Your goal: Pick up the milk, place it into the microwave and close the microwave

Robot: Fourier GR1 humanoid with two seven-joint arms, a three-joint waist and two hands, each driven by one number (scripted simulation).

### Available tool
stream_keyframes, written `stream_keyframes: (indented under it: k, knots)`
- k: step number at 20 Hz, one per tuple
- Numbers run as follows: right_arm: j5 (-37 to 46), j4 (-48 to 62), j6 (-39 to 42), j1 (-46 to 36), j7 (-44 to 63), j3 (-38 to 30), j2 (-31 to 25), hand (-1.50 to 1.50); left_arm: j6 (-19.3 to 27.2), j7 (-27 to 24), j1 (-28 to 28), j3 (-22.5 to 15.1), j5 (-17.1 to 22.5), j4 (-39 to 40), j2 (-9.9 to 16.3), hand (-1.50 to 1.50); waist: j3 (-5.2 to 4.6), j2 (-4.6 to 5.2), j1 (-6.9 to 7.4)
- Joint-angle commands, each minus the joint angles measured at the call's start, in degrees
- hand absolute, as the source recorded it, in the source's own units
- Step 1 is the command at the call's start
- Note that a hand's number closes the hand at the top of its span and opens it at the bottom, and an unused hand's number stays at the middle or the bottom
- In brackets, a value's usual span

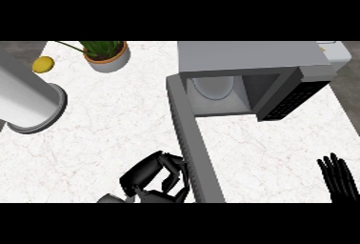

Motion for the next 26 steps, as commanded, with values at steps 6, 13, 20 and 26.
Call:
stream_keyframes:
  k: [6, 13, 20, 26]
  knots:
    - [-10.89, -22.96, 9.28, 9.15, 7.73, 4.18, -1.29, -1.5, 16.58, 3.51, -8.95, -18.57, 7.65, 11.81, -0.13, 1.5, 0.01, 0.52, -0.82]
    - [-15.9, -33.88, 9.02, 9.6, 15.24, 6.39, -3.88, -1.5, 34.28, 5.04, -16.62, -32.0, 16.04, 12.74, -0.11, 1.5, -0.04, 0.78, -2.27]
    - [-19.46, -39.77, 9.75, 11.1, 19.92, 7.93, -5.83, -1.5, 46.4, 7.99, -26.26, -35.67, 22.78, 13.92, -0.06, 1.5, 0.0, 1.17, -4.54]
    - [-22.68, -45.2, 8.7, 11.01, 24.35, 8.18, -7.7, -1.5, 53.19, 4.85, -31.33, -32.14, 30.0, 16.22, -0.09, 1.5, -0.14, 1.76, -6.4]
